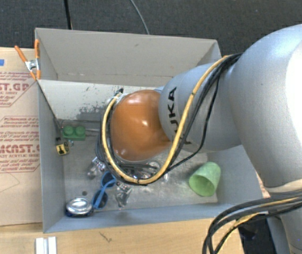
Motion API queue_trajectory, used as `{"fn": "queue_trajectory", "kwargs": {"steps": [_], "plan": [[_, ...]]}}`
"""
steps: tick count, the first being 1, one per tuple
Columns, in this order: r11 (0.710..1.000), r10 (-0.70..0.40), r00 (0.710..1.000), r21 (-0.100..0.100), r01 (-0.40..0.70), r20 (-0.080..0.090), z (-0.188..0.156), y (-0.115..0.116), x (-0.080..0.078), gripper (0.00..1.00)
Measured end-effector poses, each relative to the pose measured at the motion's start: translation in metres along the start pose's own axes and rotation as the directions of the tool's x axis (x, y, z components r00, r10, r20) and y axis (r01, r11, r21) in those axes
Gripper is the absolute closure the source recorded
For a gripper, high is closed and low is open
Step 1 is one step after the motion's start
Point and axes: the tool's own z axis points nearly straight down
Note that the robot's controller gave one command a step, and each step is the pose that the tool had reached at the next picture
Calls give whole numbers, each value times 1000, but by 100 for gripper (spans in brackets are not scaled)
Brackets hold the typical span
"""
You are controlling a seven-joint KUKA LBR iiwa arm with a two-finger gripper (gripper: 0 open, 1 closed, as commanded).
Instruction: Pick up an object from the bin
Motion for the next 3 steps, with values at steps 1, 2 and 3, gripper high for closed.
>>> {"fn": "queue_trajectory", "kwargs": {"steps": [1, 2, 3], "plan": [[994, -108, 994, 0, 108, -1, -6, 14, -13, 0], [973, -229, 973, 0, 229, 3, 29, 3, -14, 0], [923, -384, 923, 2, 384, 0, 29, 13, -24, 0]]}}
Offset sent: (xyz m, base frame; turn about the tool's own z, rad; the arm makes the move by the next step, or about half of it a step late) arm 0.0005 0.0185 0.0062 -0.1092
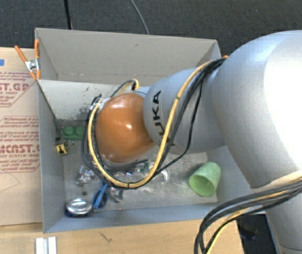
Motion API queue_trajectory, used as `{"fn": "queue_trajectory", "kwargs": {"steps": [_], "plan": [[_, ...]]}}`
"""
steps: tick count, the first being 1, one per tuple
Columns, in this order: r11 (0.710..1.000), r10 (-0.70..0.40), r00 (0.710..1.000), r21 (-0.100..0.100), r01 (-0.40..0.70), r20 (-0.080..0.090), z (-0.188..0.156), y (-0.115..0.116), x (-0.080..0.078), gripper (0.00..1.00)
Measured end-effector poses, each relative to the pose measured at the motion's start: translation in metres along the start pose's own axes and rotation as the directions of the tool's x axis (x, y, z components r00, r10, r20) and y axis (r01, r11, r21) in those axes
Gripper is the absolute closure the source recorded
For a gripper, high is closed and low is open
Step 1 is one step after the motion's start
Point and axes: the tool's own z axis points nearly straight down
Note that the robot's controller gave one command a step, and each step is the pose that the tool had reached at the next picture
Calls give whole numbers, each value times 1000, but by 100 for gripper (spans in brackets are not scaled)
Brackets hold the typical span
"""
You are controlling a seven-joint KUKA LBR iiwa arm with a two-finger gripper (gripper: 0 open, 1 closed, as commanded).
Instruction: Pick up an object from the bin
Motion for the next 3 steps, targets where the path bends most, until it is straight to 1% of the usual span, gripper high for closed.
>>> {"fn": "queue_trajectory", "kwargs": {"steps": [1, 2, 3], "plan": [[1000, 0, 1000, 2, 0, 4, -2, -1, -2, 100], [1000, 1, 1000, 0, -1, 1, -37, 0, -3, 100], [1000, 1, 1000, 3, -1, 5, -104, -1, -5, 100]]}}
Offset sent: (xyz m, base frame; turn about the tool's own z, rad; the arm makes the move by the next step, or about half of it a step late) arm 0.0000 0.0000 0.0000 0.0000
